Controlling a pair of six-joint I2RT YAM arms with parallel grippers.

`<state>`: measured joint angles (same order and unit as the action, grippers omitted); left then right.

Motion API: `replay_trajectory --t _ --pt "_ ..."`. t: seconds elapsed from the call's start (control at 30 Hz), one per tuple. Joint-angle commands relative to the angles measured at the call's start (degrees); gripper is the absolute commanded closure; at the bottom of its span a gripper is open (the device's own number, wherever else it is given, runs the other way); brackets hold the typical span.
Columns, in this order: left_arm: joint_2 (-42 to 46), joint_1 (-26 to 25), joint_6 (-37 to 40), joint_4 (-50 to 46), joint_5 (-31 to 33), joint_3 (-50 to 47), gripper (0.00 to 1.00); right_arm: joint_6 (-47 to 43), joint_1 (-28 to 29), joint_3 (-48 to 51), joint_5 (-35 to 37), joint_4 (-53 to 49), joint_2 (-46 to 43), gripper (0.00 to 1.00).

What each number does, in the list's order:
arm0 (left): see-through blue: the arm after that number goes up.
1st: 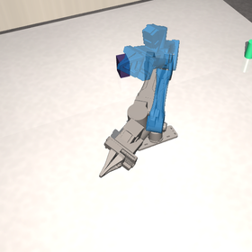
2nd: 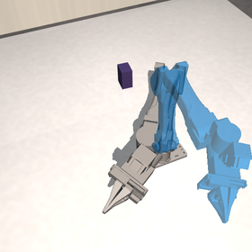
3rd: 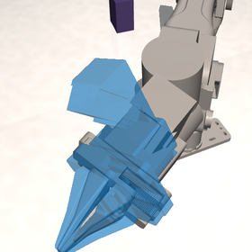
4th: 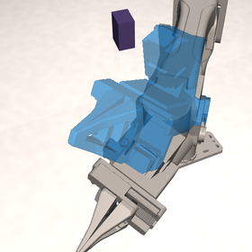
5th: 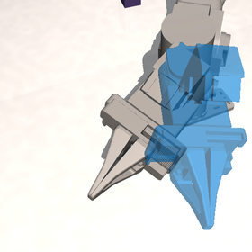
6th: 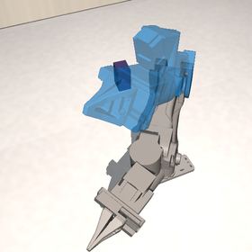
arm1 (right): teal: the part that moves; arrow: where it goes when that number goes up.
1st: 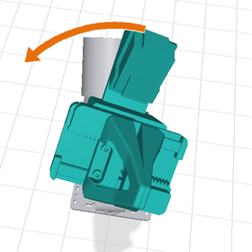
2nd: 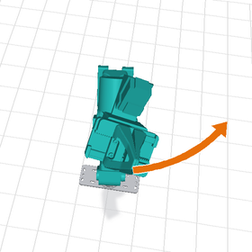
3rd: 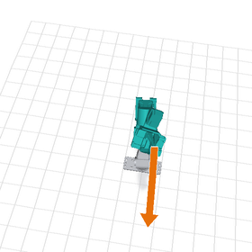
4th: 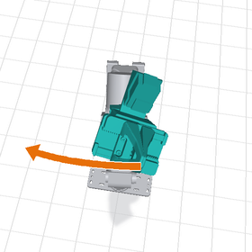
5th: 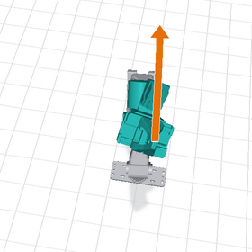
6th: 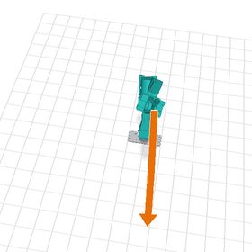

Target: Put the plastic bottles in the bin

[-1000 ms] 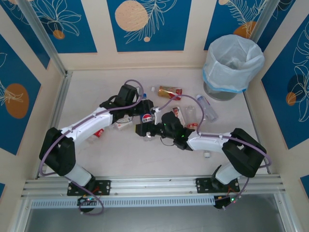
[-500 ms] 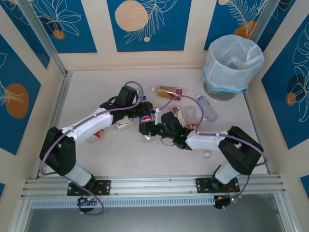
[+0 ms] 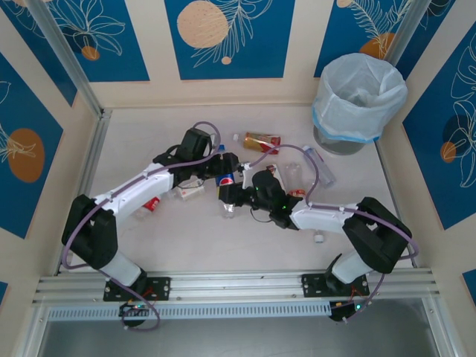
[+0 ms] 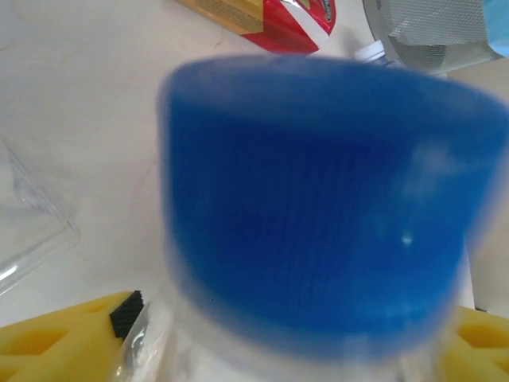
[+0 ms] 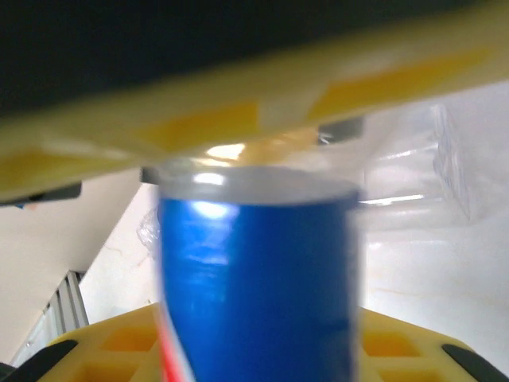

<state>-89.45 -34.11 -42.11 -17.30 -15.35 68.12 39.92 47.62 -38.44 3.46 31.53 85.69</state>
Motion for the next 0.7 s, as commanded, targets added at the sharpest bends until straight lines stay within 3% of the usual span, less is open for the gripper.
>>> replay_trajectory --t 0.0,0.13,0.3,0.67 --pt "0.8 -1.7 -1.3 6.5 -9.7 4.5 0.15 -2.9 1.9 0.7 -4.6 -1.7 0.4 0.66" --pt "2.3 -1.3 -1.3 7.7 -9.3 3.8 0.05 -2.9 1.9 1.0 -3.9 -1.8 -0.5 0.66" --pt "3.5 -0.4 -3.0 9.1 -10.1 3.2 0.02 -3.2 1.8 1.3 -4.3 -2.3 -0.7 0.71" --pt "7.3 3.1 -11.0 19.2 -10.5 -2.9 0.01 -3.0 1.9 2.4 -4.7 -2.7 -1.0 0.73"
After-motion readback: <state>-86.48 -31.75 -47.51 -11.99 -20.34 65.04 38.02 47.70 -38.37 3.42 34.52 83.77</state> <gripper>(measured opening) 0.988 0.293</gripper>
